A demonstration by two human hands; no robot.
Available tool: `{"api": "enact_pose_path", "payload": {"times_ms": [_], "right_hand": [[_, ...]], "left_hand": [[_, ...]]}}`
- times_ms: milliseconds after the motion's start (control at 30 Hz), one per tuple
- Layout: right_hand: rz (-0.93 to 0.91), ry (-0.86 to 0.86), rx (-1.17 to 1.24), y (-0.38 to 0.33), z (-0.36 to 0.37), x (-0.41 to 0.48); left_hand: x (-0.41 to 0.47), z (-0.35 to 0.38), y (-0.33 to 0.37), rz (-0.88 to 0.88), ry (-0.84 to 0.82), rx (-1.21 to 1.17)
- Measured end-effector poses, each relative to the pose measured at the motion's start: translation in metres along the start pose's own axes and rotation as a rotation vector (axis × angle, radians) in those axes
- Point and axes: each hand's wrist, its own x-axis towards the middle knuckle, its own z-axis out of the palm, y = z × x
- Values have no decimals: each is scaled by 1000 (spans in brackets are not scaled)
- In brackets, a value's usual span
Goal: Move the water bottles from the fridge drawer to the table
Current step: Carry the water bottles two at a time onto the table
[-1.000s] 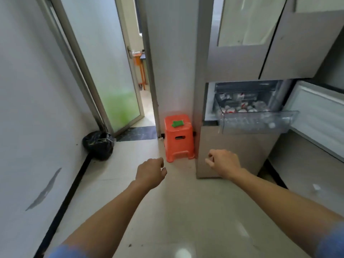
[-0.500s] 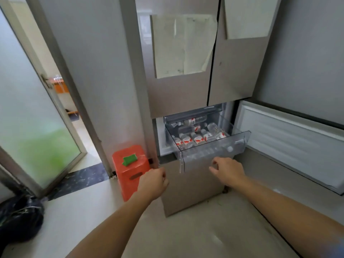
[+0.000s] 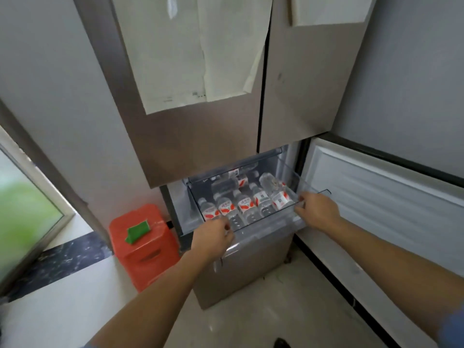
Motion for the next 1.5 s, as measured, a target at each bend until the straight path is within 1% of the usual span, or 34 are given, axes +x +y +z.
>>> {"api": "enact_pose_path", "payload": {"times_ms": [67, 100, 233, 333, 400, 467, 500, 567, 633, 700, 800, 867, 933, 1000, 1100, 1167, 1267, 1400, 1467, 1500], "right_hand": [[-26, -20, 2, 1, 3, 42], [-28, -61, 7, 3, 8, 64], [-33, -342, -21, 14, 36, 134], [-71, -576, -81, 21, 54, 161], [-89, -685, -118, 25, 71, 174], [-105, -747, -140, 35, 100, 193], [-105, -754, -146, 41, 113, 200], [-112, -735, -143, 34, 101, 194], [-99, -714, -75, 30, 94, 192], [-33, -683, 67, 32, 96, 196], [96, -680, 419, 37, 111, 207], [148, -666, 536, 35, 113, 210], [181, -650, 553, 30, 114, 209], [219, -654, 567, 25, 112, 206], [232, -691, 573, 16, 113, 202], [238, -649, 620, 10, 117, 197], [265, -558, 672, 6, 120, 189], [202, -463, 644, 6, 106, 181], [148, -446, 575, 8, 100, 180], [144, -435, 563, 8, 97, 179]], "left_hand": [[26, 7, 0, -53, -11, -20], [40, 12, -2, -80, -26, -33], [88, 30, -4, -165, -109, 10], [109, 45, -6, -260, -172, 4], [115, 57, -9, -324, -228, 10], [120, 67, -13, -370, -286, 19], [122, 71, -14, -389, -306, 22], [125, 78, -18, -427, -334, 28], [129, 85, -26, -459, -343, 39], [136, 90, -34, -489, -335, 63], [151, 93, -44, -532, -267, 133], [162, 93, -47, -614, -239, 90], [176, 104, -63, -745, -219, -59], [189, 119, -81, -828, -214, -162], [205, 123, -82, -922, -232, -209], [214, 120, -78, -959, -259, -223], [220, 123, -83, -971, -274, -259], [213, 128, -89, -938, -240, -262], [211, 148, -114, -958, -226, -327], [215, 173, -141, -968, -239, -371]]}}
